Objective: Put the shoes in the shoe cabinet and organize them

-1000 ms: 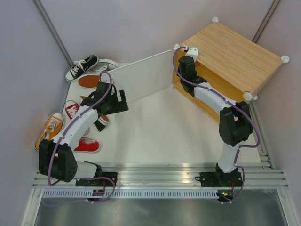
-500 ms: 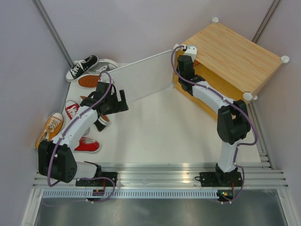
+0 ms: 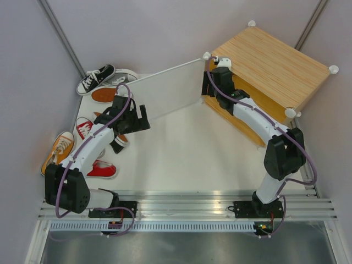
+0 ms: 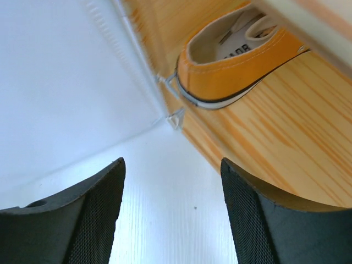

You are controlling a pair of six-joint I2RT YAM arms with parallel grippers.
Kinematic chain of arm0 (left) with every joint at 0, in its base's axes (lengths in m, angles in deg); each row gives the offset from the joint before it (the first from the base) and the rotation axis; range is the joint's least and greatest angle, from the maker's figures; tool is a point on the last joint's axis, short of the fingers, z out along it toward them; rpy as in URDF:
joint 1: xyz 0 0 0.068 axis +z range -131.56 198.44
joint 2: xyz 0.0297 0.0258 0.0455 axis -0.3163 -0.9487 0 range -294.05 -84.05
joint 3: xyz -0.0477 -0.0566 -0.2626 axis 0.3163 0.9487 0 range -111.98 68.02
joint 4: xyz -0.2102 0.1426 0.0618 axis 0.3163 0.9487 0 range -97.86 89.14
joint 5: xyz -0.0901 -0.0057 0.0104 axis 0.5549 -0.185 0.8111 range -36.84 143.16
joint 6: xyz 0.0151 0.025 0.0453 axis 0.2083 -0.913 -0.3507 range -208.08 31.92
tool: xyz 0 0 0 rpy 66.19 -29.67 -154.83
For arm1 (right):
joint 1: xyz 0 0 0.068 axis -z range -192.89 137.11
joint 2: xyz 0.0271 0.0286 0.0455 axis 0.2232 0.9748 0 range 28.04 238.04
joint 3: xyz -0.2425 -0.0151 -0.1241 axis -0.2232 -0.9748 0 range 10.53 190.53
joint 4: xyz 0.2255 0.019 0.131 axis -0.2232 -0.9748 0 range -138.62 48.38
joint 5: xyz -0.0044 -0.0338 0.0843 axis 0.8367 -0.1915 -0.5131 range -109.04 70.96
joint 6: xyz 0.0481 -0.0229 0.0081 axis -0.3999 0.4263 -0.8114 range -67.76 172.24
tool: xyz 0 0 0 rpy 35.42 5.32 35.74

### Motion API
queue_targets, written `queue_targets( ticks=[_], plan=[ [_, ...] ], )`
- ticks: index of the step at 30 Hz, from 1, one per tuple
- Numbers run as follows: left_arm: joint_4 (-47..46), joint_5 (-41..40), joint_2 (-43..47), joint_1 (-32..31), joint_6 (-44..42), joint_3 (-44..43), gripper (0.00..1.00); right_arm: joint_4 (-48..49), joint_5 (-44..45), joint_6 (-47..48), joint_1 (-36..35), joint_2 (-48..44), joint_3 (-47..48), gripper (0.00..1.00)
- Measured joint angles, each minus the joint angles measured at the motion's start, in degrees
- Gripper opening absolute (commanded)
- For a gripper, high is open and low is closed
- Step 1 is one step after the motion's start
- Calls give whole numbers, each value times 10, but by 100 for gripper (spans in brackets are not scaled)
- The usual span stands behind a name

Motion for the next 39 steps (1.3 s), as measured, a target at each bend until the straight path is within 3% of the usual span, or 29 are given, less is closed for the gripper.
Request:
queue_targets(
  ticks=[10, 20, 26, 39],
  plan=[
    [0, 0, -1, 0, 1, 0, 98, -98, -109, 12, -7, -153, -8, 77],
    [13, -13, 28, 0, 21, -1, 99, -130, -221, 46, -7, -315, -101, 78],
    [26, -63, 27, 3, 36, -34, 99, -128, -264, 55, -7, -347, -138, 78],
    [1, -134, -128, 33, 82, -189, 100, -114, -345, 49, -7, -358, -200, 77]
  ],
)
